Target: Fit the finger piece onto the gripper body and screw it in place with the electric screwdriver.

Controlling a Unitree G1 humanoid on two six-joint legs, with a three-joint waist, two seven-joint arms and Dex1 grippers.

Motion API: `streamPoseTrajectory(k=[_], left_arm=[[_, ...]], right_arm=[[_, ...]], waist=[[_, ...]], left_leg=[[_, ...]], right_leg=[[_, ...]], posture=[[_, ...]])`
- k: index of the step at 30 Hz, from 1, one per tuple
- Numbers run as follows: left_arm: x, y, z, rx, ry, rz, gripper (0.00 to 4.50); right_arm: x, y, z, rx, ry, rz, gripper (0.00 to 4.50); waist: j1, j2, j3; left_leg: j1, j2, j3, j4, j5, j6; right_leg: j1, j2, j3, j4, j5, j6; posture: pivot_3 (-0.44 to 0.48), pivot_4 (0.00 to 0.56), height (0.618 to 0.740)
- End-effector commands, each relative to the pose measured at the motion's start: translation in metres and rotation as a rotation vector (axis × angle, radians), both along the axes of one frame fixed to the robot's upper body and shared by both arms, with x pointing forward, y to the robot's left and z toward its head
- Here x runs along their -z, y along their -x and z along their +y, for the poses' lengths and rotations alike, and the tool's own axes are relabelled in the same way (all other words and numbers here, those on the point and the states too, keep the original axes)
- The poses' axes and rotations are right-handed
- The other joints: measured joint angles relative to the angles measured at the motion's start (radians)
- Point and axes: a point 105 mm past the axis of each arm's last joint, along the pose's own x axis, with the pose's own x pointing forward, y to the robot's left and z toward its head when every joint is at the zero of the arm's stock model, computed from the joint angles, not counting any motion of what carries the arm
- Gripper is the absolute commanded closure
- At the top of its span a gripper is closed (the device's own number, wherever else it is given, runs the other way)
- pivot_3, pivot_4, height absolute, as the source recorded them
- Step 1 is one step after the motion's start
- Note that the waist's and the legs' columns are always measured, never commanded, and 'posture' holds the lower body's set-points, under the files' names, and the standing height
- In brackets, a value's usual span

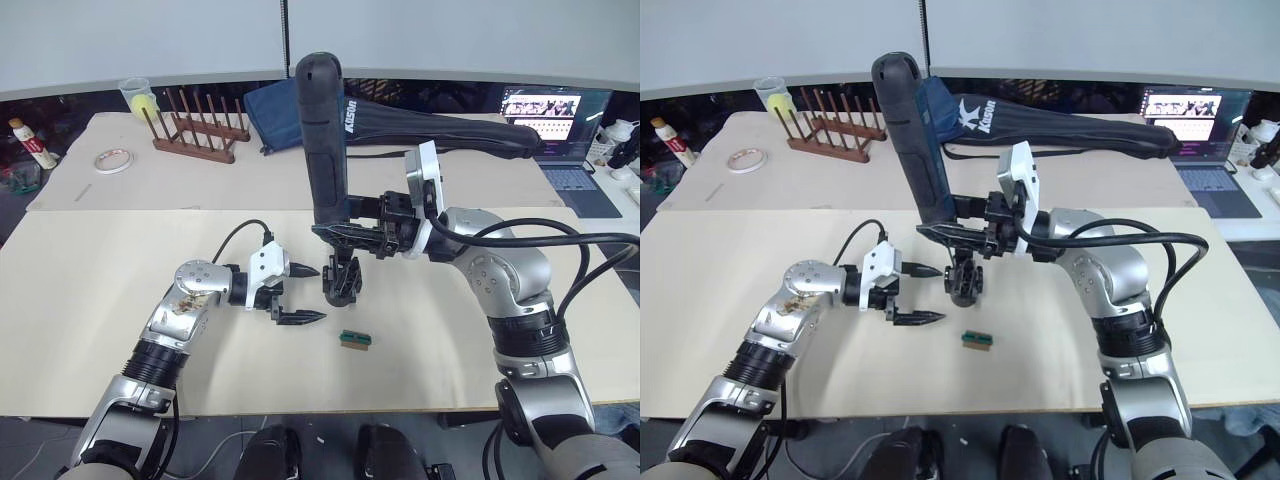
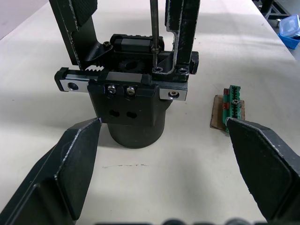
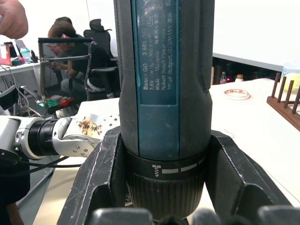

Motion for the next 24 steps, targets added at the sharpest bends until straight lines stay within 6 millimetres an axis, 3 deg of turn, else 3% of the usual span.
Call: streamPoseTrajectory(k=[1,24], left_arm=[[-0.0136,-0.0008,-0.0044,0.017,0.017,-0.051,0.00],[-0.0143,-0.0022,-0.0047,0.016,0.016,-0.056,0.00]], right_arm=[[-0.0191,0.0089,-0.0028,-0.015,-0.052,-0.084,2.58],[-0.0218,0.0111,-0.0007,-0.024,-0.064,-0.086,2.58]], waist=[[0.000,0.000,0.000],[0.000,0.000,0.000]], left_leg=[[0.000,0.000,0.000,0.000,0.000,0.000],[0.000,0.000,0.000,0.000,0.000,0.000]], right_leg=[[0.000,0.000,0.000,0.000,0.000,0.000],[0.000,0.000,0.000,0.000,0.000,0.000]], posture=[[0.000,0.150,0.740],[0.000,0.150,0.740]])
